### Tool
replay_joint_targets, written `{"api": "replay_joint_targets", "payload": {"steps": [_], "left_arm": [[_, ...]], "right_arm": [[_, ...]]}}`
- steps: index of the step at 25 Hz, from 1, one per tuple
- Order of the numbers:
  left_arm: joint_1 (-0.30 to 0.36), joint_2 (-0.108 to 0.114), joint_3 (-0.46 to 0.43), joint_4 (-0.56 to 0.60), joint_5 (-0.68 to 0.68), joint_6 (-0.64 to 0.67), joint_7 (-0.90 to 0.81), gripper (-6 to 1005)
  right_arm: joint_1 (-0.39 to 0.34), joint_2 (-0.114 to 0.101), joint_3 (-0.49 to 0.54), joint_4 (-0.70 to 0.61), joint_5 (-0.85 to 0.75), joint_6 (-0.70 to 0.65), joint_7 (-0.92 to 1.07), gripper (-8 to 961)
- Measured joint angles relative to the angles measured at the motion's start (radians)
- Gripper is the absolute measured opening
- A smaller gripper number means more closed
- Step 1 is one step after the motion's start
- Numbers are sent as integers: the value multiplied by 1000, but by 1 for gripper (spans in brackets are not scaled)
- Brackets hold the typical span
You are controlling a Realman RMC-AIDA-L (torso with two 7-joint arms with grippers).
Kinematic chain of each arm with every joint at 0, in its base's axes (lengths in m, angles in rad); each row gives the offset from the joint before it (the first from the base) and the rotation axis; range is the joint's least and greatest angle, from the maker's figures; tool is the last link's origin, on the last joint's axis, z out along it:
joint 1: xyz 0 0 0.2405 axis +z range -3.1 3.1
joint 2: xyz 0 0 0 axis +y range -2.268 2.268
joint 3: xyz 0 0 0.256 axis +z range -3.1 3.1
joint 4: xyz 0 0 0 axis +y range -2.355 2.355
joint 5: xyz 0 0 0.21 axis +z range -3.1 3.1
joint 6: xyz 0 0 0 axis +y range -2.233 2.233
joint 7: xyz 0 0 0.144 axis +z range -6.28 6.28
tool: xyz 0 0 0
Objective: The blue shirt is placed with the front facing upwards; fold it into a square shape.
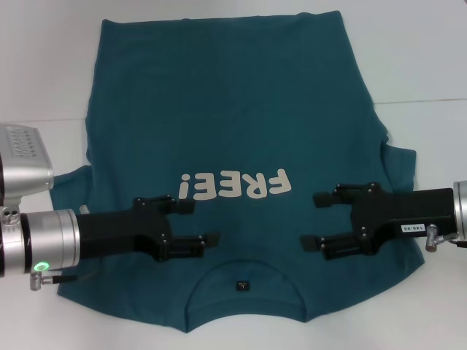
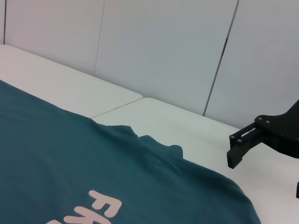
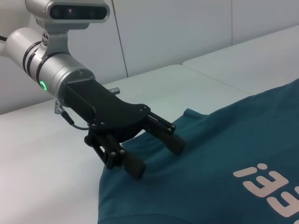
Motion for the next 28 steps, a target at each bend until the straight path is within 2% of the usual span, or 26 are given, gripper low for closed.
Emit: {"api": "replay_joint_targets", "payload": {"steps": [18, 20, 24, 26, 28], "left_arm": [[13, 0, -1, 2, -5, 6, 0, 857], [24, 1, -28, 8, -4, 7, -3, 857], [95, 2, -170, 68, 0, 2, -45, 858], [144, 0, -244, 126, 4, -41, -140, 858], [176, 9, -278, 162, 21, -99, -261, 856]], "right_arm": [[0, 0, -1, 1, -1, 11, 9, 940], [1, 1, -2, 1, -1, 14, 10, 939], [3, 1, -1, 2, -2, 16, 14, 938], [3, 1, -2, 3, -2, 16, 17, 938], [3, 1, -2, 3, -2, 17, 20, 937]]}}
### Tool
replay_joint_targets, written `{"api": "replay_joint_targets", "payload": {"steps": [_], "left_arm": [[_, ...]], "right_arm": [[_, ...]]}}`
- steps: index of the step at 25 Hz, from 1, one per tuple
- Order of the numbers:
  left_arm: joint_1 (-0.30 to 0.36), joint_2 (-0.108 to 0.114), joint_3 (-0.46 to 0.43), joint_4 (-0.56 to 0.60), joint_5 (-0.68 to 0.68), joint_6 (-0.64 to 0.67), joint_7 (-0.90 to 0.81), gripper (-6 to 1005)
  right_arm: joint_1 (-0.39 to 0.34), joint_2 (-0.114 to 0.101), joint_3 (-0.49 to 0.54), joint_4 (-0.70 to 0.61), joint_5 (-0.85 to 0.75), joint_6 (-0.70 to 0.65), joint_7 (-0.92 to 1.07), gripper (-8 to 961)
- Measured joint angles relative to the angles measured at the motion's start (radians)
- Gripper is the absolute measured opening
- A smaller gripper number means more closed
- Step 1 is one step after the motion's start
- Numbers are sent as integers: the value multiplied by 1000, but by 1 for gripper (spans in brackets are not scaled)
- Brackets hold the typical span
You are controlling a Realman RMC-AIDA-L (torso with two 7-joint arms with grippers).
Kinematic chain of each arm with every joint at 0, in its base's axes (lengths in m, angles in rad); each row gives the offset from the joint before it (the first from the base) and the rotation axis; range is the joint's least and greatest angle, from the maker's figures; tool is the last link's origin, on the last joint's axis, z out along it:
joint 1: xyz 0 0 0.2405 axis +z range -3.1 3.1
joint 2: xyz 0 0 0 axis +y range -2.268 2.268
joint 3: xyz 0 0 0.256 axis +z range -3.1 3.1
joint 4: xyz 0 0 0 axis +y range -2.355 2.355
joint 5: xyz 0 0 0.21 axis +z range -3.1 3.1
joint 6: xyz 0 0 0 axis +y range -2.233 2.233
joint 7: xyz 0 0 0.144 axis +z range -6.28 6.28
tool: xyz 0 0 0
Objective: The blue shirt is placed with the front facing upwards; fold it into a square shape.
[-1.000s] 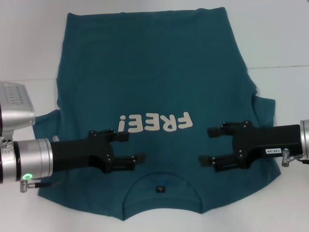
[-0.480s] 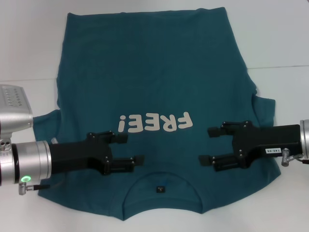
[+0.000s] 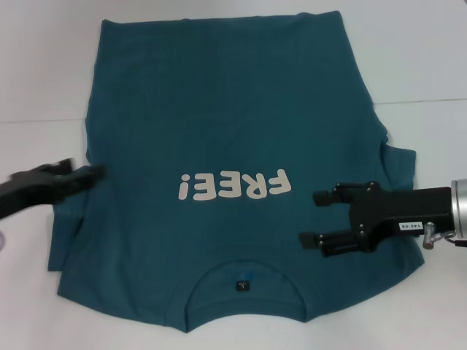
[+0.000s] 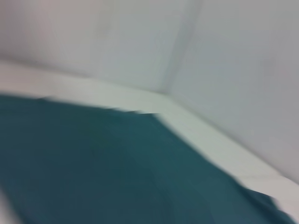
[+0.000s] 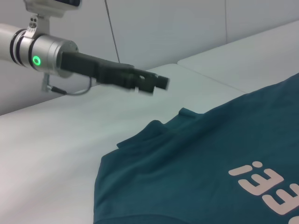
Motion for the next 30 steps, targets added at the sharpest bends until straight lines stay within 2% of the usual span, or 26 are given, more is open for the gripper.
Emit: {"api": "replay_joint_targets", "payload": {"steps": [4, 10, 15, 23, 27, 30], "left_arm": [[18, 31, -33, 20, 101, -61, -236, 850], [10, 36, -69, 51, 311, -101, -452, 840], [3, 30, -75, 61, 390, -116, -465, 841], [-54, 0, -75, 41, 508, -165, -450, 784], [-75, -3, -76, 16, 532, -190, -452, 717], [-78, -2, -76, 8, 533, -202, -452, 718]], "right_arm": [[0, 0, 0, 2, 0, 5, 1, 936], [7, 0, 0, 9, 0, 6, 1, 934], [8, 0, 0, 9, 0, 6, 1, 933], [13, 0, -1, 11, 0, 7, 2, 931], [14, 0, -1, 11, 0, 6, 5, 930], [14, 0, -2, 10, 0, 8, 10, 929]]}}
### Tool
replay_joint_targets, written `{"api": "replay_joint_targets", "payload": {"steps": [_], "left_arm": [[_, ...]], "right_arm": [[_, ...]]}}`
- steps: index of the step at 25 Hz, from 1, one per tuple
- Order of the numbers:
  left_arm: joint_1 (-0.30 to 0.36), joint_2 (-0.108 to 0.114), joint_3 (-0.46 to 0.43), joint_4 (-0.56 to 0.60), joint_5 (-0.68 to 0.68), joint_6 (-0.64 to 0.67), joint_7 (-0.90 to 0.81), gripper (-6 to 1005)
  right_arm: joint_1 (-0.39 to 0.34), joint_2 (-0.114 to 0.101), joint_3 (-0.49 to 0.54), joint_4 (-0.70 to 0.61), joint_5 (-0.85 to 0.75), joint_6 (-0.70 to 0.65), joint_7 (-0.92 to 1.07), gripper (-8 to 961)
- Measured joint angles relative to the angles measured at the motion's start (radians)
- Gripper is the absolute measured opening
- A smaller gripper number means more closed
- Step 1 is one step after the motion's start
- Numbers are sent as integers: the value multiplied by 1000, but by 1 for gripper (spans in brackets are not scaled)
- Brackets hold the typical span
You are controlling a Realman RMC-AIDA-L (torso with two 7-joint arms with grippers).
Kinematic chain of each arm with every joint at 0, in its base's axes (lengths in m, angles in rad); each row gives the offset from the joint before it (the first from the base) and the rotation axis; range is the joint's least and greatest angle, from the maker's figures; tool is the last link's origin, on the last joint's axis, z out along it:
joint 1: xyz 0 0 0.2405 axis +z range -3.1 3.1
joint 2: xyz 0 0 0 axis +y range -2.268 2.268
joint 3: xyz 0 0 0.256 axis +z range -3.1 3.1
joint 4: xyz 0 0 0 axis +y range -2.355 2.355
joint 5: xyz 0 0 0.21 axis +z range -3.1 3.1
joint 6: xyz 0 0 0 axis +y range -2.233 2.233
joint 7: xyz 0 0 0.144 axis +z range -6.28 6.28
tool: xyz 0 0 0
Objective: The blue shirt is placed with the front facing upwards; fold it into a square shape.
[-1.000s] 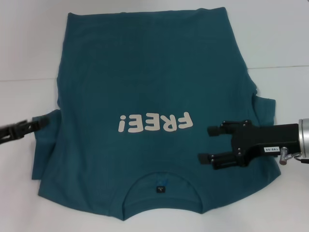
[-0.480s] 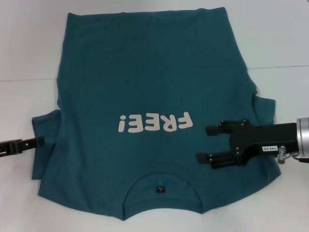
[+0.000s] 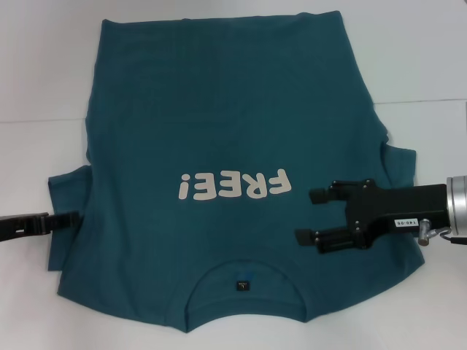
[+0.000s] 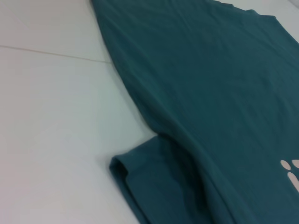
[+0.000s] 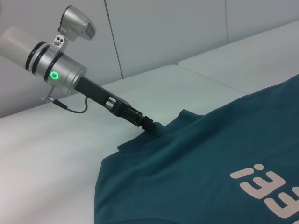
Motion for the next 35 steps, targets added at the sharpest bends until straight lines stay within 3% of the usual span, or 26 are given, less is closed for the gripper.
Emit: {"api": "replay_joint_targets", "payload": {"steps": [10, 21, 27, 29, 30, 31, 35], "left_arm": [[-48, -5, 0, -80, 0, -65, 61, 662], [-50, -12, -14, -87, -1, -99, 55, 190], [-47, -10, -13, -79, 1, -91, 55, 72], [-43, -3, -13, -65, 1, -82, 48, 33], [-42, 14, -11, -60, 1, -71, 36, 13], [-42, 14, -11, -60, 1, -71, 36, 13], [-48, 51, -6, -54, 19, -56, 28, 13]], "right_arm": [[12, 2, -8, 2, -4, 19, 6, 926], [12, 1, -9, 3, -5, 24, 17, 923], [12, 2, -10, 3, -5, 26, 21, 921], [12, 1, -10, 3, -5, 26, 22, 921], [12, 1, -10, 3, -5, 26, 24, 921], [12, 1, -10, 3, -5, 26, 27, 920], [12, 0, -10, 1, -5, 26, 31, 919]]}}
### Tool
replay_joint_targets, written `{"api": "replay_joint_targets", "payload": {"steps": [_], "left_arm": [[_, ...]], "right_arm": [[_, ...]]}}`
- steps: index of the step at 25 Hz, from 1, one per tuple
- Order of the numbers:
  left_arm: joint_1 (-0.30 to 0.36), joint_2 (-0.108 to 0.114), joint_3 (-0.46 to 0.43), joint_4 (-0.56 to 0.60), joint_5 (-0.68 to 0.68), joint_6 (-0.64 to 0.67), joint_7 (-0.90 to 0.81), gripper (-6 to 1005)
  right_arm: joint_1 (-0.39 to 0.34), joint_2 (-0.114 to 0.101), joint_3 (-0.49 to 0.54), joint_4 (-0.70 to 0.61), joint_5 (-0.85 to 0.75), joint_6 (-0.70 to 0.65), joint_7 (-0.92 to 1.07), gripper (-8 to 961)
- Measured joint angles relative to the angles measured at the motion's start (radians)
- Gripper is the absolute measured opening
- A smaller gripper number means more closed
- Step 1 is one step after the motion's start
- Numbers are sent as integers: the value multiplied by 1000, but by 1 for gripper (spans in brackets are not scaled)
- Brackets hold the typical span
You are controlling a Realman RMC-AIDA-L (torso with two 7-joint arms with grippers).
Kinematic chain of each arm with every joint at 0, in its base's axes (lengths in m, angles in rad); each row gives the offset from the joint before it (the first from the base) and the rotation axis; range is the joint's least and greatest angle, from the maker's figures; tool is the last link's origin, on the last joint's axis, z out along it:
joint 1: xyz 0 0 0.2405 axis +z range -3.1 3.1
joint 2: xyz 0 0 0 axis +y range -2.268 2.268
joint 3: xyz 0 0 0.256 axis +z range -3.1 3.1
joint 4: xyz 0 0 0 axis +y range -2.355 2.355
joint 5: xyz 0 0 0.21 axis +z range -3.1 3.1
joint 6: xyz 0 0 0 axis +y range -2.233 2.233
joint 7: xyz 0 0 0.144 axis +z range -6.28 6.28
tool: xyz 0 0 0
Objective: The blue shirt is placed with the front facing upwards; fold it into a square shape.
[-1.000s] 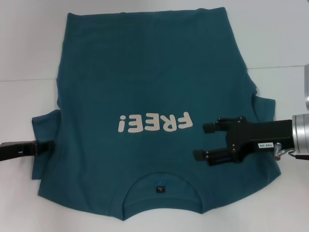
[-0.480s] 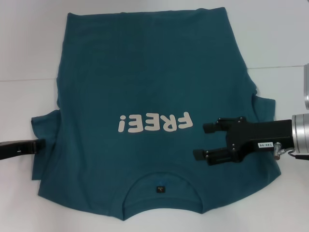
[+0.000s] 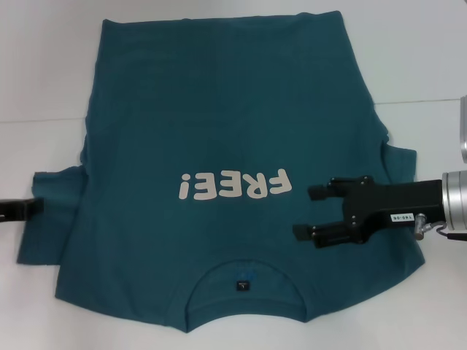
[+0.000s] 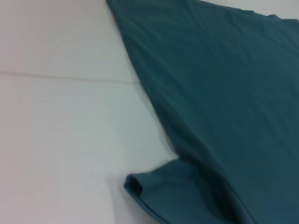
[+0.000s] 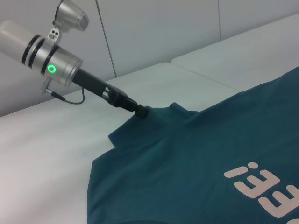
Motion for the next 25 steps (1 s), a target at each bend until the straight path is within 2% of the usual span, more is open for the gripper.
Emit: {"api": "replay_joint_targets", "payload": {"steps": [7, 25], "left_arm": [[-64, 43, -4, 12, 154, 32, 6, 13], [-171, 98, -7, 34, 385, 89, 20, 14]], "right_arm": [[0, 0, 0, -3, 0, 0, 0, 917], [2, 0, -29, -10, 0, -1, 35, 912]]}}
